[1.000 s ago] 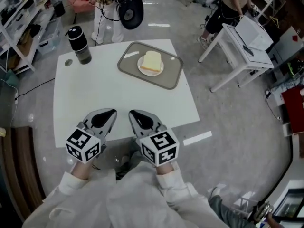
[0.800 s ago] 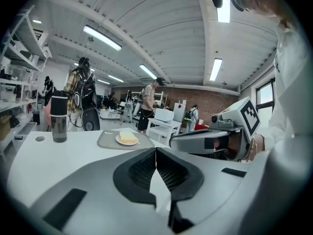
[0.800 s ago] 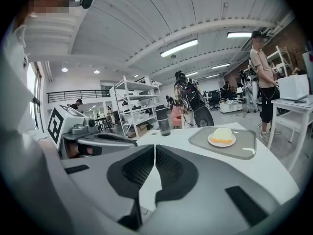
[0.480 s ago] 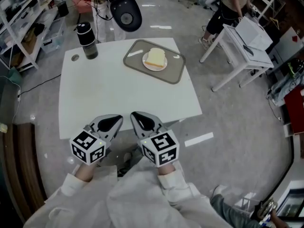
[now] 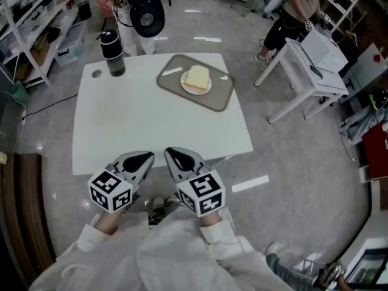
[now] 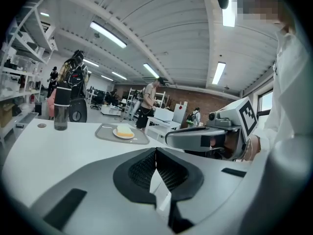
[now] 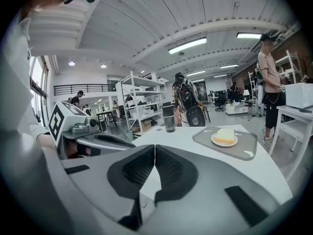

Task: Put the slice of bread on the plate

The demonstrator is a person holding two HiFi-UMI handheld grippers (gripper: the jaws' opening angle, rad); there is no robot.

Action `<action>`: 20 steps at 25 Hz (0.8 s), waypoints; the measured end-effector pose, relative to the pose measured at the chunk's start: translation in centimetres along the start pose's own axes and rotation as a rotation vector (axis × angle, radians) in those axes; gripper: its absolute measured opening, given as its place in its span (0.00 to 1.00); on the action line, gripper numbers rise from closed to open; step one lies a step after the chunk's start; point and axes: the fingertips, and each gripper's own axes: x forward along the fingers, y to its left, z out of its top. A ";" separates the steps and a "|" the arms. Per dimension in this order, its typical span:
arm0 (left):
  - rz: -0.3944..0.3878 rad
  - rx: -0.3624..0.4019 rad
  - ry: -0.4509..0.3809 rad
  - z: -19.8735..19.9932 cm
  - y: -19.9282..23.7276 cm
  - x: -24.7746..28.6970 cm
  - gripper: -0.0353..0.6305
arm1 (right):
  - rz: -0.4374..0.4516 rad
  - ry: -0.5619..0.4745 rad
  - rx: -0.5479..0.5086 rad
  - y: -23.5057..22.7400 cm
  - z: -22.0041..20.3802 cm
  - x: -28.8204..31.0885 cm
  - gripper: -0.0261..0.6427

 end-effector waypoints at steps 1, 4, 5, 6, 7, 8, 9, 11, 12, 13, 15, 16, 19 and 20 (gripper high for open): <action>0.000 -0.002 0.001 0.0 -0.2 0.0 0.07 | 0.001 0.003 -0.001 0.1 -0.1 -0.1 0.06; 0.000 -0.008 0.001 -0.2 -0.6 0.1 0.07 | -0.002 0.007 -0.012 0.1 -0.3 -0.5 0.06; -0.001 -0.009 0.002 -0.3 -0.7 0.1 0.07 | -0.002 0.008 -0.015 0.2 -0.4 -0.6 0.06; -0.003 -0.011 0.004 -0.4 -0.8 0.2 0.07 | -0.001 0.008 -0.019 0.2 -0.5 -0.7 0.06; -0.006 -0.013 0.006 -0.5 -0.9 0.2 0.07 | -0.001 0.007 -0.025 0.3 -0.5 -0.8 0.06; -0.009 -0.016 0.008 -0.5 -1.0 0.2 0.07 | -0.003 0.006 -0.033 0.3 -0.5 -0.8 0.06; -0.013 -0.018 0.011 -0.5 -1.1 0.3 0.07 | -0.005 0.006 -0.040 0.2 -0.5 -0.9 0.06; -0.016 -0.020 0.014 -0.5 -1.3 0.3 0.07 | -0.004 0.009 -0.041 0.2 -0.5 -1.1 0.06; -0.017 -0.020 0.015 -0.5 -1.3 0.4 0.07 | -0.004 0.011 -0.038 0.2 -0.6 -1.2 0.06; -0.018 -0.019 0.016 -0.6 -1.4 0.4 0.07 | -0.006 0.013 -0.036 0.1 -0.7 -1.4 0.06; -0.021 -0.020 0.017 -0.7 -1.7 0.6 0.07 | -0.015 0.014 -0.031 -0.3 -1.0 -1.8 0.06; -0.026 -0.024 0.015 -0.7 -1.8 0.7 0.07 | -0.020 0.014 -0.030 -0.5 -1.1 -2.0 0.06; -0.038 -0.050 0.000 -0.6 -1.8 0.7 0.07 | -0.032 0.018 -0.039 -1.0 -1.4 -2.2 0.06; -0.037 -0.054 -0.003 -0.5 -1.7 0.6 0.07 | -0.034 0.017 -0.040 -1.1 -1.4 -2.3 0.06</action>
